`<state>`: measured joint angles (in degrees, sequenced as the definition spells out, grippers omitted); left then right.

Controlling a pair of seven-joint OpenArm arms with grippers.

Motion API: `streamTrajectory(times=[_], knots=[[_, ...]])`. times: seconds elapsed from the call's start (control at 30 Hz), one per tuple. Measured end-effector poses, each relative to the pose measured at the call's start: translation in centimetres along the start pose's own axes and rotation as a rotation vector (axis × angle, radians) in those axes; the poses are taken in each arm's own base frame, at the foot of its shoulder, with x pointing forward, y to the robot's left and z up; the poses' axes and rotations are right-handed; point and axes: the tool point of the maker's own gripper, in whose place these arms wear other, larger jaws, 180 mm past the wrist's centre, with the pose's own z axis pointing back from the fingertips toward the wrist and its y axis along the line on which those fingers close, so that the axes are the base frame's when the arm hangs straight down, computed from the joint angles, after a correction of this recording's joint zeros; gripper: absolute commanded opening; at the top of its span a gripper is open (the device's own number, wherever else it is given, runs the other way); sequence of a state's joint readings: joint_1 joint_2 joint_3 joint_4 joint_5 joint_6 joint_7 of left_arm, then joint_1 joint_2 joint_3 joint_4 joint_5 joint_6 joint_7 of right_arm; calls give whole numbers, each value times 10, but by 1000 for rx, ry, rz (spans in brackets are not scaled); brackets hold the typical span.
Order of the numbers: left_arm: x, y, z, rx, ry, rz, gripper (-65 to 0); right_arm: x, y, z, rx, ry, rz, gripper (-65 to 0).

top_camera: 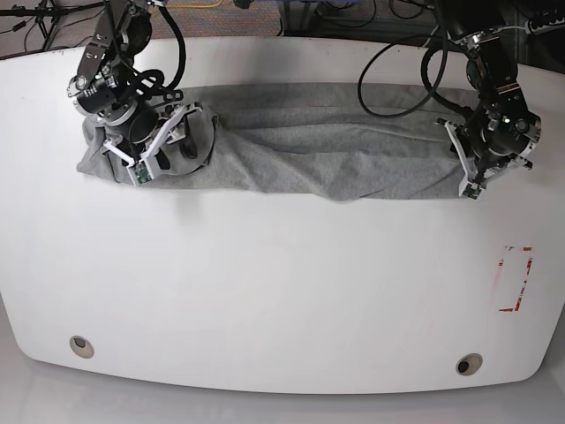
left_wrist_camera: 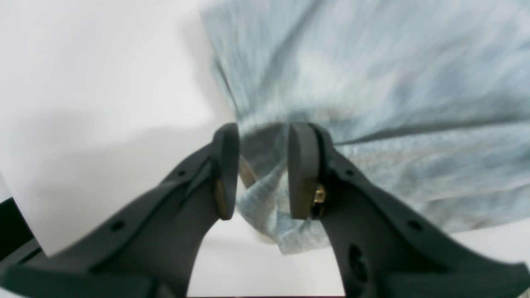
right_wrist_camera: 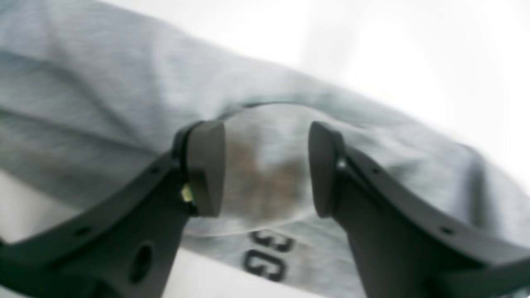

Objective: Fold the T-shirt properly

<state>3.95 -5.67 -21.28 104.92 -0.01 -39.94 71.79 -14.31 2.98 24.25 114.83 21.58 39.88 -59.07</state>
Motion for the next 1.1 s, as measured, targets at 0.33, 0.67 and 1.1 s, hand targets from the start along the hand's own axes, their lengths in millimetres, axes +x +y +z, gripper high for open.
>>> streamTrajectory(times=[0.33, 0.67, 1.1], knots=[[-27, -20, -21, -66, 33, -6, -478, -35, 13, -6, 46, 47, -57, -514], [-40, -11, -27, -71, 33, -19, -478, -75, 6, -31, 105, 94, -174, -542], [-22, 2, -38, -87, -9, 4, -472, -59, -23, -51, 123, -25, -232, -547]])
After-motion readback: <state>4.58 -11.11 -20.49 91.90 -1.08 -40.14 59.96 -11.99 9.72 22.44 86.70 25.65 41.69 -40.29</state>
